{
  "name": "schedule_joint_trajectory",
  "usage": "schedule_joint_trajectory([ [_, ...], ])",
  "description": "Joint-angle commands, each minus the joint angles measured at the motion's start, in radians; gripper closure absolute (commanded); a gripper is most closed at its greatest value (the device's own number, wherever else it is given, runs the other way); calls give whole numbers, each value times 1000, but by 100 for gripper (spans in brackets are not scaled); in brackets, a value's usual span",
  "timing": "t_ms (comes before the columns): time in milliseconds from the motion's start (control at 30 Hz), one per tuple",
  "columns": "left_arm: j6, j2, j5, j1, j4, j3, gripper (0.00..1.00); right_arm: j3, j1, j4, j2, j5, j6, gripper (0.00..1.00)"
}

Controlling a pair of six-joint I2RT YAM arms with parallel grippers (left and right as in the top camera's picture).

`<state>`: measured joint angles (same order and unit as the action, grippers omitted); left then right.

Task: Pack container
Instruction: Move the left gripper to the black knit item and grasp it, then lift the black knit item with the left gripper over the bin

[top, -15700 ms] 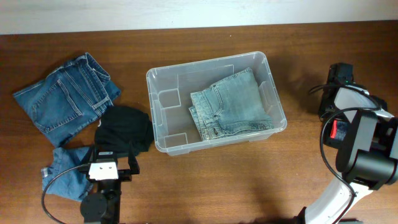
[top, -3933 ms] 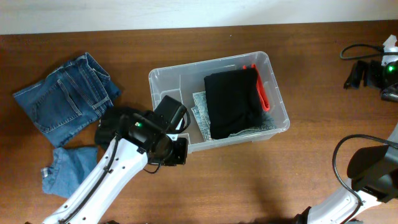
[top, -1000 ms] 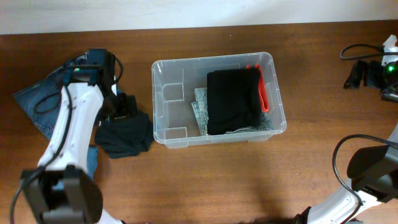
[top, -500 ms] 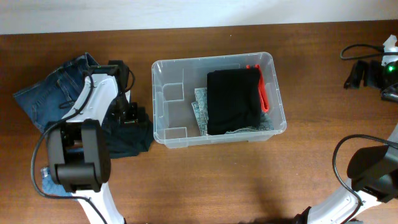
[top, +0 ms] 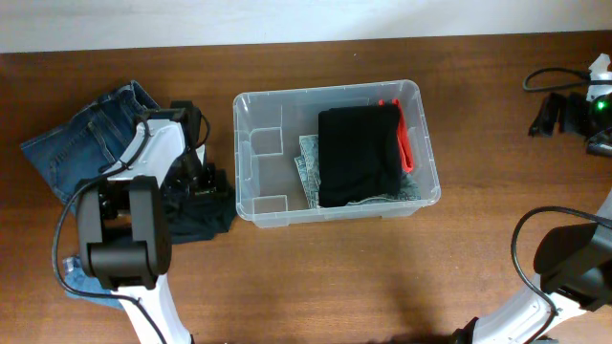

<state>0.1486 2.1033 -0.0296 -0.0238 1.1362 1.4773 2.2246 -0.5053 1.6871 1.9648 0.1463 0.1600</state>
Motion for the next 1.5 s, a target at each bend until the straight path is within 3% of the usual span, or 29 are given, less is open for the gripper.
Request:
schedule_joint_trajectory([
  [0,-8,42,4,1,-1,-55,24,2,1,0,-8,-5,0,2],
  [133,-8,42,5,1,0,-55,41,2,1,0,-8,-5,0,2],
  [267,-8,42,7,1,2,-55,72,2,1,0,-8,-5,0,2],
  [333,-8,42,7,1,5,-54,95,2,1,0,-8,-5,0,1],
  [367,-8,41,7,1,6,-53,98,2,1,0,-8,-5,0,2],
  [700,3,-8,-64,3,200,169,99,2,1,0,-8,-5,0,2],
  [1000,79,-192,-56,1,354,467,100,2,1,0,-8,-5,0,2],
  [1233,93,-327,74,-51,359,591,99,2,1,0,-8,-5,0,2],
  [1467,202,-351,79,-246,266,606,99,2,1,0,-8,-5,0,2],
])
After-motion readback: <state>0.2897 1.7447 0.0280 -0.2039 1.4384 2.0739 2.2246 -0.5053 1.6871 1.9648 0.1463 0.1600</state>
